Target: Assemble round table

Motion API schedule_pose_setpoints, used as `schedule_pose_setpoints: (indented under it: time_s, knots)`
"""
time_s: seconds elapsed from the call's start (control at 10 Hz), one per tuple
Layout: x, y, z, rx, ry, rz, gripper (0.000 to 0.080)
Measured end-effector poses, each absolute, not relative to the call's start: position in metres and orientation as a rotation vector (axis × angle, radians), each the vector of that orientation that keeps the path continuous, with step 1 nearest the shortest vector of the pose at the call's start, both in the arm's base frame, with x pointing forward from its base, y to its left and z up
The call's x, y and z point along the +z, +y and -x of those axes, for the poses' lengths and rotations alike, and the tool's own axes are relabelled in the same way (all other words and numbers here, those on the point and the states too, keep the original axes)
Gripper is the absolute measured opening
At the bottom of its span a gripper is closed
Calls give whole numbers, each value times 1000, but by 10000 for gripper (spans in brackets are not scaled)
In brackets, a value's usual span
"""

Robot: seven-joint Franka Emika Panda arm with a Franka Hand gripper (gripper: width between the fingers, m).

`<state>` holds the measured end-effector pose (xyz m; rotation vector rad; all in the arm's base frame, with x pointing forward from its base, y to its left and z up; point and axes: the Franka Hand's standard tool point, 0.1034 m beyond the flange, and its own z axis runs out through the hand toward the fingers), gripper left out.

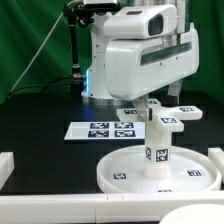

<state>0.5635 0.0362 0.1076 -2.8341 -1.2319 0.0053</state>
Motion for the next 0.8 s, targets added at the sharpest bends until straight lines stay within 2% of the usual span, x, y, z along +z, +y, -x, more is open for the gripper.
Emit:
schedule_pose_setpoints:
  time_s: [0.5,0.6,0.7,0.8]
  knots:
    - [106,33,-564,4,-1205,2847,649]
    - [106,32,-563,6,-1203,2848,525]
    - [106,32,-563,6,-1203,2848,440]
    - [106,32,-563,6,-1197,2851,440]
